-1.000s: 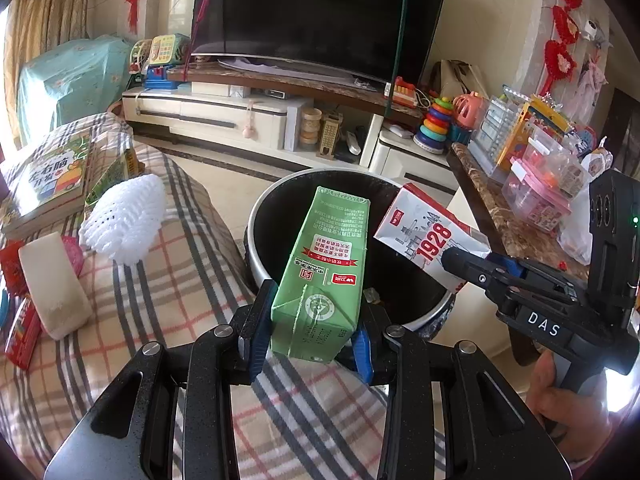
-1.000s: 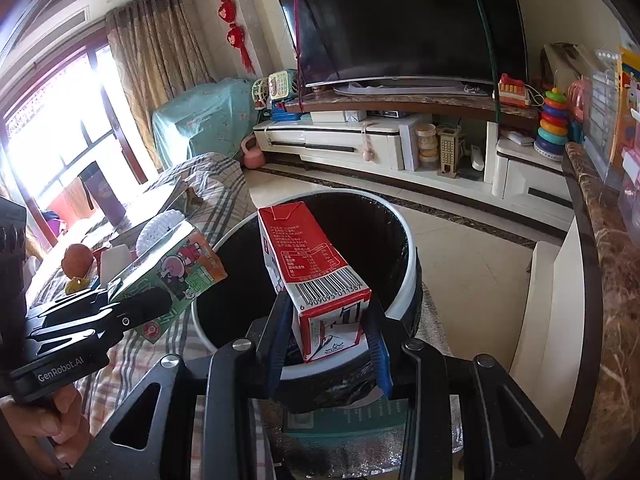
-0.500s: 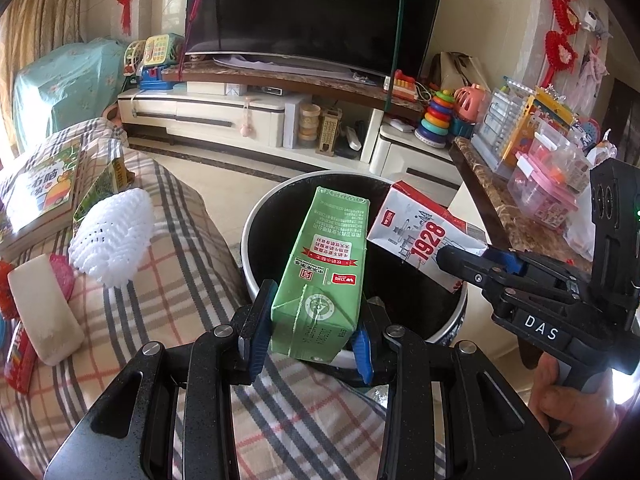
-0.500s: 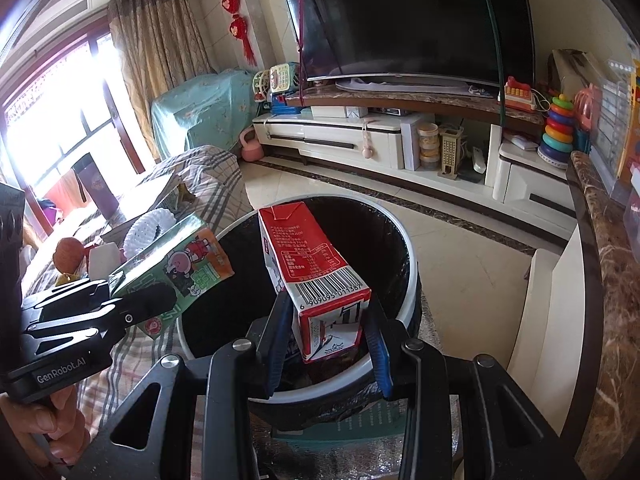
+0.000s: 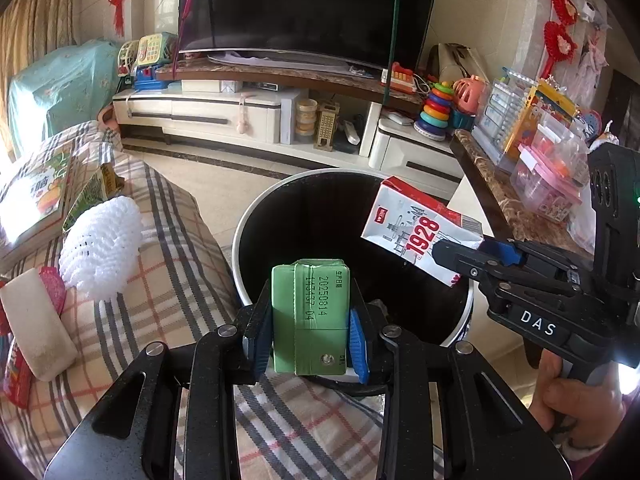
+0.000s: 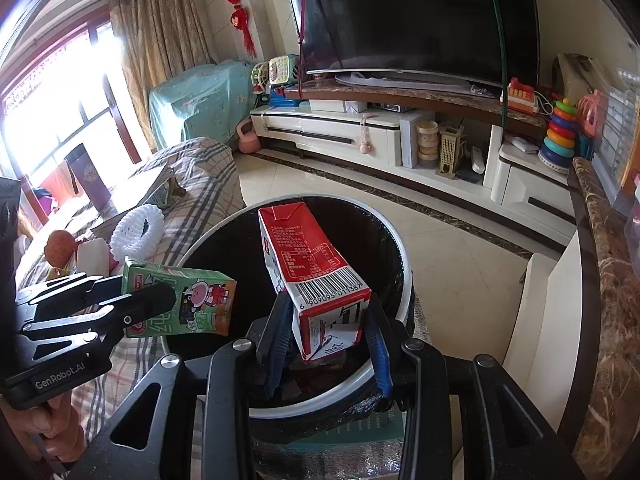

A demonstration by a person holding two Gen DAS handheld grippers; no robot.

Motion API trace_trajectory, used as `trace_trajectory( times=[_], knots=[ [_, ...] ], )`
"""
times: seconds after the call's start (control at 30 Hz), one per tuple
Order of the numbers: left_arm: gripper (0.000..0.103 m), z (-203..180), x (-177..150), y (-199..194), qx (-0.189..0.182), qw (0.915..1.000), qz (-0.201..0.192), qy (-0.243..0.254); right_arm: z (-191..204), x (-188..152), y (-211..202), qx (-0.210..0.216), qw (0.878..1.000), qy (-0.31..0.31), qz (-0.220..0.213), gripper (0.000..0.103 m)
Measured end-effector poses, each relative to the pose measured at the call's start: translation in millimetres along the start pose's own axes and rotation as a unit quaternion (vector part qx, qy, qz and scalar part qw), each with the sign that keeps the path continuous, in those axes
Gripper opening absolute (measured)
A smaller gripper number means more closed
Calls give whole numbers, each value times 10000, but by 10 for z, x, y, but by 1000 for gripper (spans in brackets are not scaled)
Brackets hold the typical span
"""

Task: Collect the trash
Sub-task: 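Open both grippers to drop the cartons into the bin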

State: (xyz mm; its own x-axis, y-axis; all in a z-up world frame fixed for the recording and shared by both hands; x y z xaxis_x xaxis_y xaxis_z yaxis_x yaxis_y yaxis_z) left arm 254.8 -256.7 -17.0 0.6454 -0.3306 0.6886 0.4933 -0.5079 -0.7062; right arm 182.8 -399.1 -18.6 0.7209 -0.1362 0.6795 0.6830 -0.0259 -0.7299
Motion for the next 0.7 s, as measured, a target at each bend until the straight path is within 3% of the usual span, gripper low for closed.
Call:
trace_trajectory(
  times=[0.27, 0.33, 0.4, 0.53, 0.7],
  knots=[
    [30, -4, 33, 27, 11, 10000, 33, -27, -7, 29, 55, 8, 10000, -34, 38, 37],
    [37, -3, 40, 10, -4, 10000, 9, -74, -36, 39, 66, 56, 10000, 38, 67, 47],
    [49, 13, 36, -28, 33, 9999, -50, -107, -63, 41, 48, 52, 9999, 111, 24, 66],
    [59, 91, -15, -121, 89, 9995, -159, -240, -60, 25, -22, 101, 9997, 188, -70, 73],
    [64, 271, -198, -282, 176, 9978, -267, -582, 10, -19, -89, 284, 9992, 287, -84, 85]
  ],
)
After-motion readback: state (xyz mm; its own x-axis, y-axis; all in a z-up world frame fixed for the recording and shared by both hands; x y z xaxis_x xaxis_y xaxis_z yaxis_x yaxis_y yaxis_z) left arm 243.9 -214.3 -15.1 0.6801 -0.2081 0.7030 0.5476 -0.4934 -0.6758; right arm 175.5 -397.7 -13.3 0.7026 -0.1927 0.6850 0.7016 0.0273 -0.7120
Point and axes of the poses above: each gripper's, at about its wrist camera, not at the fingertips, and y roughly the way its jaws point, z to its left, x to its top, the point moved 2 cm from there along y, roughly the way its jaws point, and after that the axes turned 4 degrees about -x, right-handed, at the moved point
